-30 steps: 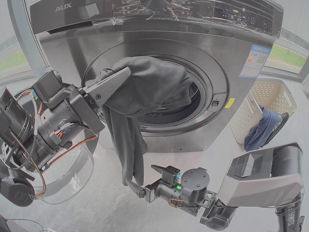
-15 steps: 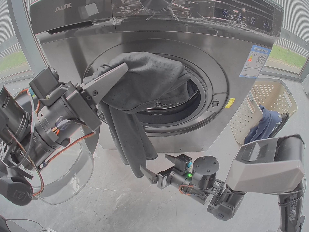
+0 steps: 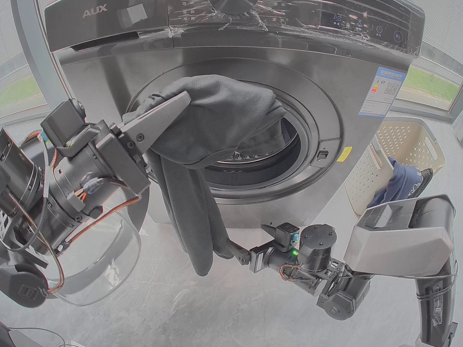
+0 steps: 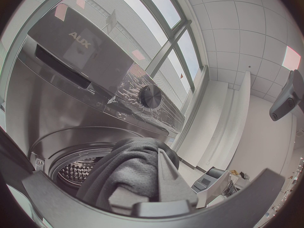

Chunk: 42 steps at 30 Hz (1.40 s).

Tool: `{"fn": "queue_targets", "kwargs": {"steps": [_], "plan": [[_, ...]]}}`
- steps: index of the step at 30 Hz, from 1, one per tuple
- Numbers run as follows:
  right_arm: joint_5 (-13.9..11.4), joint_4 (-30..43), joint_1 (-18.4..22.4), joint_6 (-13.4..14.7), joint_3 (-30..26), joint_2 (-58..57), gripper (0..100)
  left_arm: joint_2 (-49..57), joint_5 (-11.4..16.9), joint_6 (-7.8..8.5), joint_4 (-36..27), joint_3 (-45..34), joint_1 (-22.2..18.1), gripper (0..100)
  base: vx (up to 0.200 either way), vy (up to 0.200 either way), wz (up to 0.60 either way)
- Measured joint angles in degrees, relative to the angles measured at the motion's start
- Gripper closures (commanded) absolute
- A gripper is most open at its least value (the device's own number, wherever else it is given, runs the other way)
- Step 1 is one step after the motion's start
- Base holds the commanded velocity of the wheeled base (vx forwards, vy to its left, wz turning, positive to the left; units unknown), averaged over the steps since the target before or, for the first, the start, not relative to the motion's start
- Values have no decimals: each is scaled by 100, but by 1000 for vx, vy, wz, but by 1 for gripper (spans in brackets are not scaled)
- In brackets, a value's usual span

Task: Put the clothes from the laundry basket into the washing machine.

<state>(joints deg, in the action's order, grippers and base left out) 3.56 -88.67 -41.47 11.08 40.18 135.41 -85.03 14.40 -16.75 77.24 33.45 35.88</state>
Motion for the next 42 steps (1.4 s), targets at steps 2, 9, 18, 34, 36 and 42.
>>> {"fn": "queue_targets", "kwargs": {"steps": [2, 9, 18, 34, 36, 42], "plan": [[-50, 0, -48, 2, 11, 41, 0, 0, 0, -2, 0, 0, 0, 100, 0, 0, 0], [-234, 0, -100, -41, 44, 130, 0, 2, 0, -2, 0, -11, -2, 100, 0, 0, 0], [-252, 5, -78, -126, 664, 480, 0, 2, 2, 0, 0, -27, -2, 100, 0, 0, 0], [-495, -15, -108, -227, 1801, 972, 100, -6, 2, 0, 0, -33, 6, 100, 0, 0, 0], [-482, -20, -63, -224, 1798, 955, 100, -6, 2, -2, 0, -33, 6, 100, 0, 0, 0], [-449, -12, 187, -244, 1315, 529, 100, -13, 2, -2, 2, -32, -40, 100, 0, 0, 0]]}}
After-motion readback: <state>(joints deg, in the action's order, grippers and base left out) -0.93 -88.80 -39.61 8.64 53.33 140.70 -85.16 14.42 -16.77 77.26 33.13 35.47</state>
